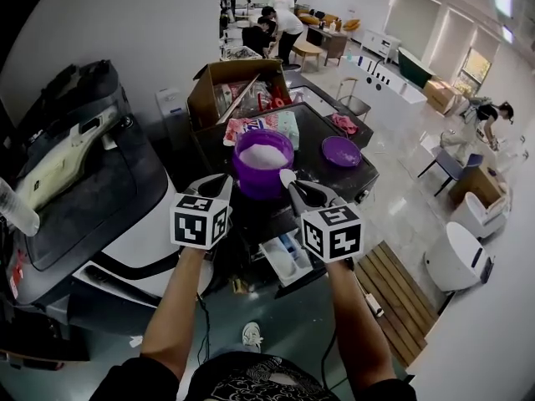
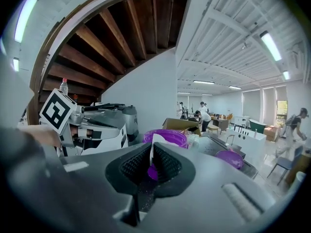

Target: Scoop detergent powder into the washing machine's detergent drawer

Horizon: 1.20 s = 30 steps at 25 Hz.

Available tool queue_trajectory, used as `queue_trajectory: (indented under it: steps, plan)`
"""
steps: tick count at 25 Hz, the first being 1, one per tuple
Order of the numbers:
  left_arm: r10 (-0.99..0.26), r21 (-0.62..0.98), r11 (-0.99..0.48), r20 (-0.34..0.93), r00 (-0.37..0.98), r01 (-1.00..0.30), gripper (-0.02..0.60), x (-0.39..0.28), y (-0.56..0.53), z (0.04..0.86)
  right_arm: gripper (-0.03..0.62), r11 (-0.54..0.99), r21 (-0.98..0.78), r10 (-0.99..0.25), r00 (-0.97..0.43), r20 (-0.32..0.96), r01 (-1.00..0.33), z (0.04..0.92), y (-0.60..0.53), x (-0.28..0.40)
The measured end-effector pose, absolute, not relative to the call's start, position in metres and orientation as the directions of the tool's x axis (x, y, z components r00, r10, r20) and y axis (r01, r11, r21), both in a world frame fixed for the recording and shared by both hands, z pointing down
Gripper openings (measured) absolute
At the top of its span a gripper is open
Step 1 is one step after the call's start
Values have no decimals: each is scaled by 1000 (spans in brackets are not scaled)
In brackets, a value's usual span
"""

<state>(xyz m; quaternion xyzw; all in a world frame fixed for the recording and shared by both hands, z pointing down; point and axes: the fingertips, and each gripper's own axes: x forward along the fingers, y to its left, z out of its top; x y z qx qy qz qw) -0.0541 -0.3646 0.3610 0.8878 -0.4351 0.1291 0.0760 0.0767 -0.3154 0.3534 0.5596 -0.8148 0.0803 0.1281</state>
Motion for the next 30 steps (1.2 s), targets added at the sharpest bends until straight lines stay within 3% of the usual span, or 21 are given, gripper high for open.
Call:
queue_trajectory:
  steps: [21, 30]
  plan:
    - [-723, 37, -646, 293, 626, -763, 1, -54, -444, 367, 38, 405, 159, -842, -299, 448, -900, 363, -419, 78]
    - [-706, 17, -667, 306, 639, -745, 2, -42, -450, 368, 38, 528, 249, -749, -307, 587, -812, 384, -442, 73]
